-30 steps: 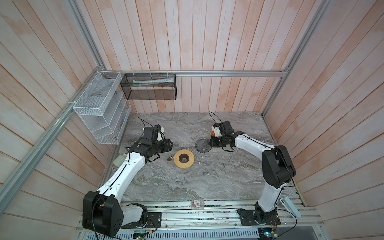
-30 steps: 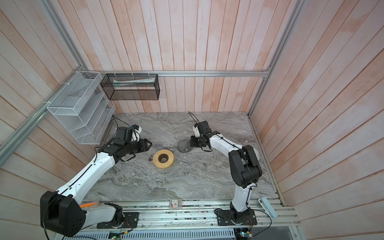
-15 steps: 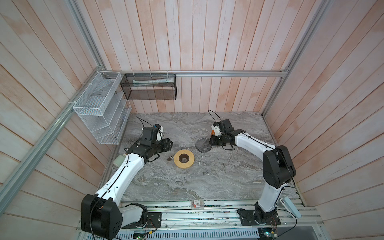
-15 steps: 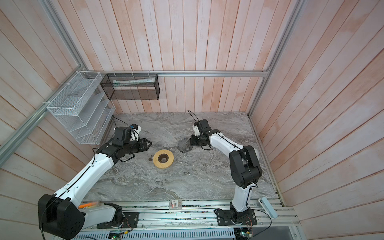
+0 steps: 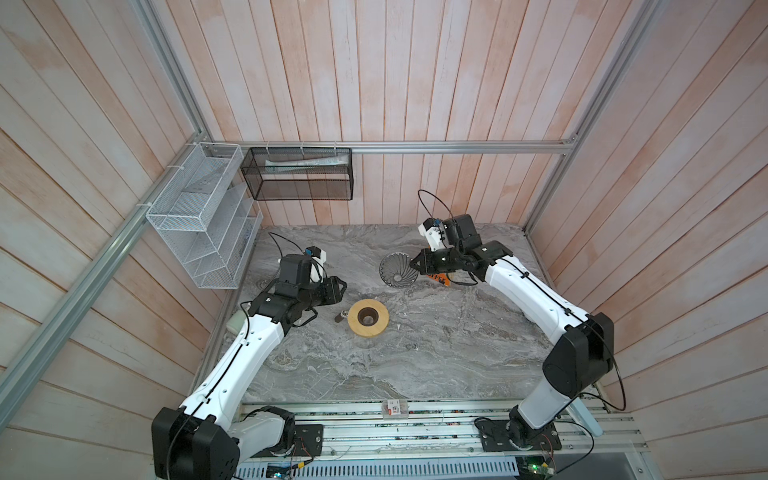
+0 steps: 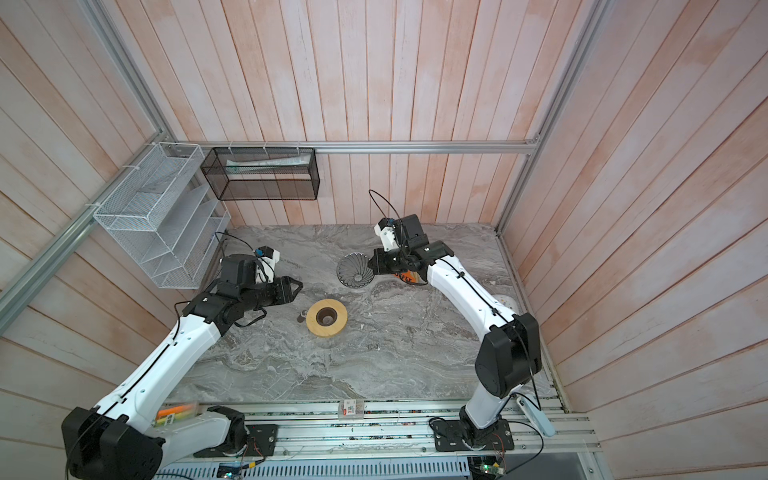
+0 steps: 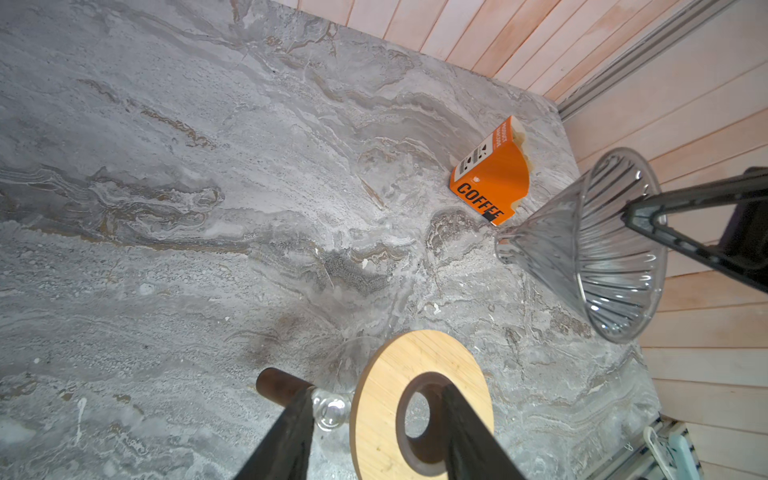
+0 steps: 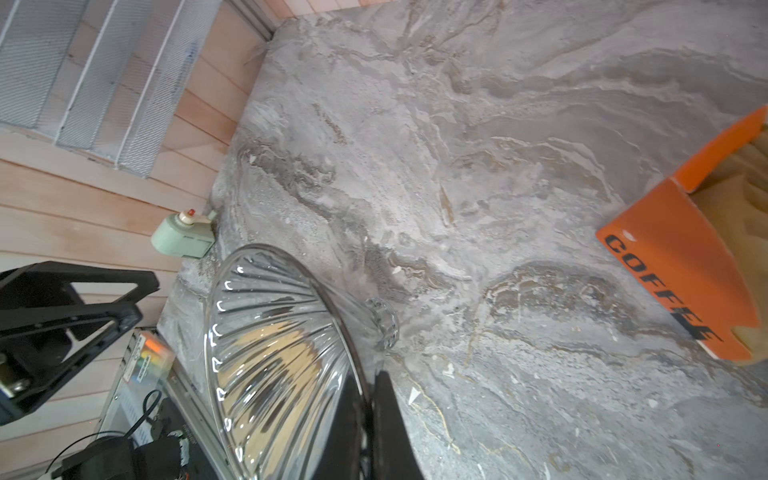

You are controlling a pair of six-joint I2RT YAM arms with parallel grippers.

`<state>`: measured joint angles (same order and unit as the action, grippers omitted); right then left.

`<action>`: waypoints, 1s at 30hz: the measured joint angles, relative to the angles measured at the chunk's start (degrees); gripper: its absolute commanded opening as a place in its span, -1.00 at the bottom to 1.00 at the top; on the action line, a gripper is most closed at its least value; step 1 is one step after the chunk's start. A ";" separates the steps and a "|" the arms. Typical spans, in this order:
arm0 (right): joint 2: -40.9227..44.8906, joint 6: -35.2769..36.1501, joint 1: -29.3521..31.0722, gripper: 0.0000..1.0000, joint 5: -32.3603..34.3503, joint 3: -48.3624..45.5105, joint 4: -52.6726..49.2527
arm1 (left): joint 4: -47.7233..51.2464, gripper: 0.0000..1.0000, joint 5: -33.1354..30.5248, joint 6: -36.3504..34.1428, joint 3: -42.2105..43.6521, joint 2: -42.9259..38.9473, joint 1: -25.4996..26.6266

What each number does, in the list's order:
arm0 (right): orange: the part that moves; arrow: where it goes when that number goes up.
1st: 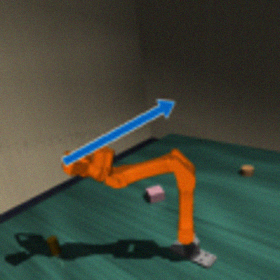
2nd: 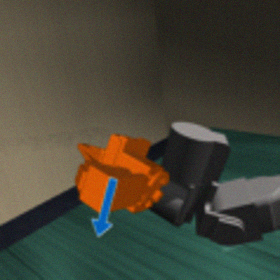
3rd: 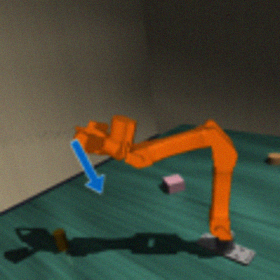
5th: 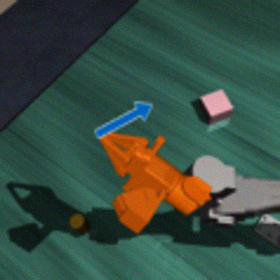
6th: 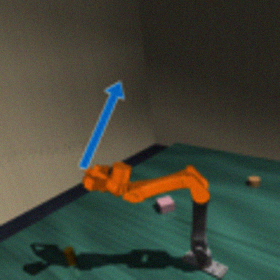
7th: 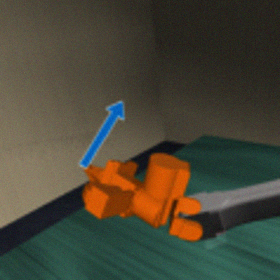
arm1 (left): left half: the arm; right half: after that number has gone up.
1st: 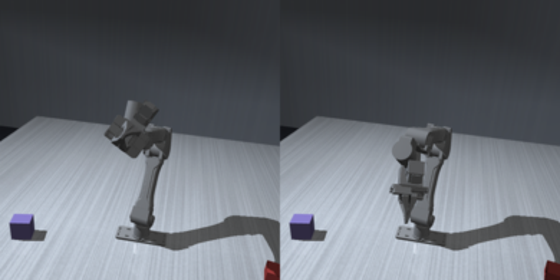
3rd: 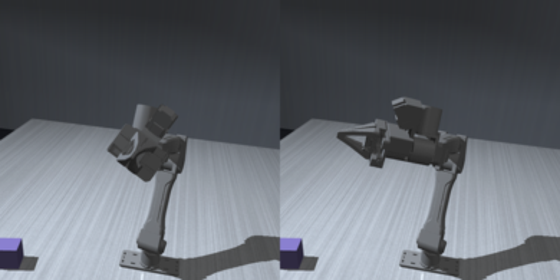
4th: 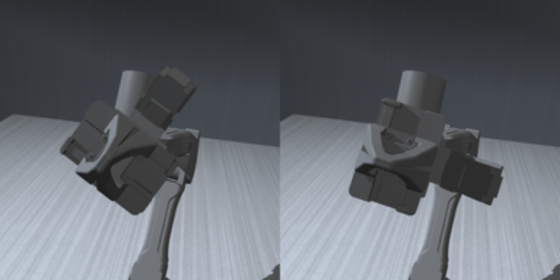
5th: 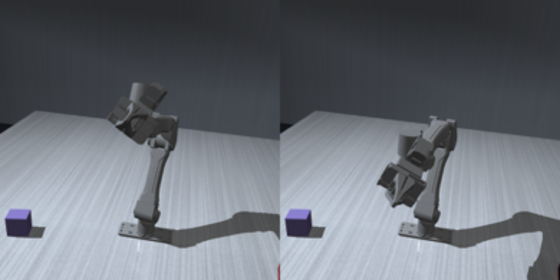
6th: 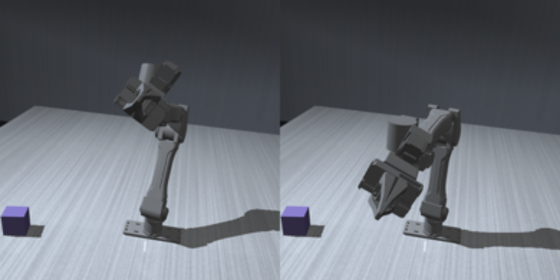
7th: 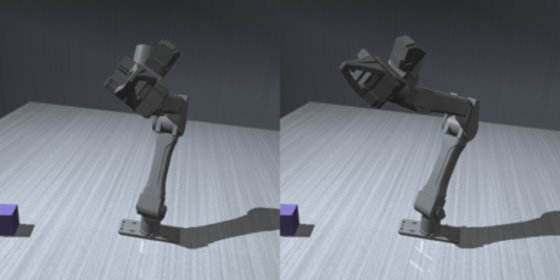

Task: Place the coffee filter in the dripper
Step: 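Grasp the ribbed glass dripper rim with the right gripper and lift it, then carry the glass dripper over the wooden stand with the right gripper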

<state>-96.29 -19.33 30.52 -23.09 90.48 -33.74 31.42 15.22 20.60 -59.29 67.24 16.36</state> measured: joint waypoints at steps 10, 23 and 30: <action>0.09 0.13 7.58 -1.00 -2.56 0.98 -2.34 | -1.29 0.00 2.01 0.66 0.61 -3.21 1.99; 0.07 -0.52 9.92 -1.00 -4.13 -2.36 -1.53 | -1.44 -0.09 2.08 1.03 2.25 -4.48 3.21; -0.50 -1.03 10.05 -1.00 -4.72 -3.48 -0.46 | -1.46 -0.12 2.34 0.96 2.43 -5.75 3.21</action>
<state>-96.79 -20.36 40.58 -27.81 87.00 -34.20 29.95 17.56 21.56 -56.86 61.49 19.57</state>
